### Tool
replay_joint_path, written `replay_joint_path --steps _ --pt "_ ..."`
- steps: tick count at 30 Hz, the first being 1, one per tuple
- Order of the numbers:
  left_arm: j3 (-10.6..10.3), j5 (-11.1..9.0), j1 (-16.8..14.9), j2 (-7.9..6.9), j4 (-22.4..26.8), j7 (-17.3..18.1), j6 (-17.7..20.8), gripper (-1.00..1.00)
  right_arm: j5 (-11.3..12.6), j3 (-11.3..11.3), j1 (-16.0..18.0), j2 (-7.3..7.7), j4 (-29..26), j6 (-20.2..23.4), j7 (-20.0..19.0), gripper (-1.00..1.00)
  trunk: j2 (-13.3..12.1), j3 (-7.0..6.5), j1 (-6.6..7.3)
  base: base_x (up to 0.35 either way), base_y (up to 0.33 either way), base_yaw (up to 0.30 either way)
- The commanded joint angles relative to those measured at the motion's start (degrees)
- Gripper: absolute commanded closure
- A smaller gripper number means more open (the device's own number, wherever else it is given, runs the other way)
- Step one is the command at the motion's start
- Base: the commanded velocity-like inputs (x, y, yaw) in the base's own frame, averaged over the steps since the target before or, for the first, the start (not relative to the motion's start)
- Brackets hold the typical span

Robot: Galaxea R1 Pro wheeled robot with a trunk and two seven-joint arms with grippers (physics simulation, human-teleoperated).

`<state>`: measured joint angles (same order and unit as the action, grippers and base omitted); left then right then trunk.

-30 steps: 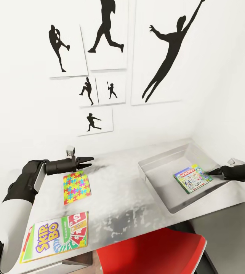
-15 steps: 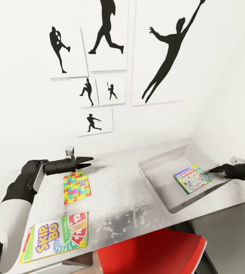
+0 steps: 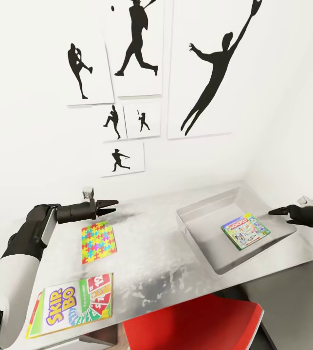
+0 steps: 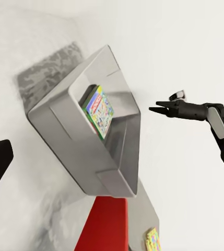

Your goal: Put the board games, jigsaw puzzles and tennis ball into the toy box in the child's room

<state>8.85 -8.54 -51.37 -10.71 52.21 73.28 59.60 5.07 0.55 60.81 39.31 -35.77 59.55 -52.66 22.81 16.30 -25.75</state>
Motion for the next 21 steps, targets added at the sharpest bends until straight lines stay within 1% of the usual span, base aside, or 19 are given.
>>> replay_joint_path --steps 1,12,21 --pt "0.0 -0.1 0.0 -0.01 0.0 0.1 0.4 -1.00 0.5 0.1 0.0 0.00 0.0 0.4 0.2 -1.00 0.1 0.01 -0.04 0.000 0.000 0.000" --pt "0.1 -0.1 0.0 -0.01 0.0 0.2 0.4 -1.00 0.6 0.2 -0.1 -0.04 0.0 0.4 0.3 -1.00 0.1 -1.01 -0.04 0.000 0.000 0.000" --pt "-0.1 0.0 0.0 0.24 0.0 0.2 0.4 -1.00 -0.1 -0.1 -0.4 -0.25 0.0 0.4 0.4 -1.00 0.1 -1.79 -0.04 0.000 0.000 0.000"
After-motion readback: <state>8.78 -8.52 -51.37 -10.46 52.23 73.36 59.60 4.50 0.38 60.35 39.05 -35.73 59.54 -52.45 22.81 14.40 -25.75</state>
